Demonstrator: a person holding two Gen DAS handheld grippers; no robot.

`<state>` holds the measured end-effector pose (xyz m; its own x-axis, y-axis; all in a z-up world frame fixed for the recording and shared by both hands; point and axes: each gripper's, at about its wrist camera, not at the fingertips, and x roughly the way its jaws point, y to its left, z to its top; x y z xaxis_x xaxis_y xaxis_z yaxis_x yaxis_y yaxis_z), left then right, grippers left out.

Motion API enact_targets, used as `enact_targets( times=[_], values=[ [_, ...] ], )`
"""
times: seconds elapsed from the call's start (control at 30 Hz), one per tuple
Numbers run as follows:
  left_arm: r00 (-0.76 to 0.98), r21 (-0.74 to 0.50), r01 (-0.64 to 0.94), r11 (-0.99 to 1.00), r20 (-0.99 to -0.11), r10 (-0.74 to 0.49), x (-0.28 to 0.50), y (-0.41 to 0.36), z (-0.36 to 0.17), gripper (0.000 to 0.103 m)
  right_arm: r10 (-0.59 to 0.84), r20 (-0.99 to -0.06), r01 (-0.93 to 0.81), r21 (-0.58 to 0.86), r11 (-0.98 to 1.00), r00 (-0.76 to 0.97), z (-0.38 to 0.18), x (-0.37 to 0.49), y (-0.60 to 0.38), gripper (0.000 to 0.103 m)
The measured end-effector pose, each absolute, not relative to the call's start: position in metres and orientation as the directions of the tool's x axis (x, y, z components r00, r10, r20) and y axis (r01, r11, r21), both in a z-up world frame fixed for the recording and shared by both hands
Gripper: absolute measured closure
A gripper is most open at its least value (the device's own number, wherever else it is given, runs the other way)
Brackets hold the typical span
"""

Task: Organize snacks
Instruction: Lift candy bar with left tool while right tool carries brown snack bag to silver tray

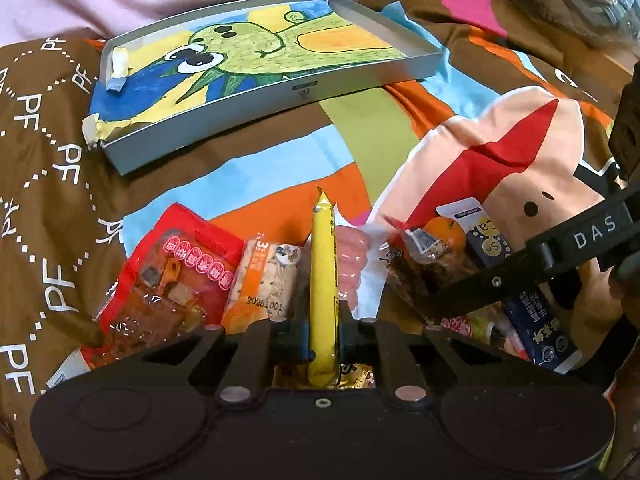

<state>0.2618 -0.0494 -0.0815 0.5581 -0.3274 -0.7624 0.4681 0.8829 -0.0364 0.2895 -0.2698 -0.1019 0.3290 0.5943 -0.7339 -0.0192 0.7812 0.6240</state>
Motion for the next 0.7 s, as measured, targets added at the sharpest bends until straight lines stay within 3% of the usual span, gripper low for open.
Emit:
enact_targets(
  times=[0.1,0.3,0.7],
  values=[
    [0.561,-0.029,0.466,0.884,-0.763,-0.32,0.261,-0.05,-0.082,0.09,0.585,-0.74,-0.032,0.61,0.791,0.332,-0.102,0.289,-0.268,0.049],
    [0.539,-0.107,0.422,0.9,-0.769,-0.344,0.263,-0.045,-0.081,0.091,0.529,-0.768,-0.102,0.531,0.841,0.362,-0.094,0.284,-0.257,0.061],
    [0.523,-0.295,0.292,0.91,-0.747,-0.41,0.267,-0.025,-0.066,0.091,0.555,-0.705,-0.083,0.584,0.807,0.44,-0.074,0.27,-0.271,0.064]
  ],
)
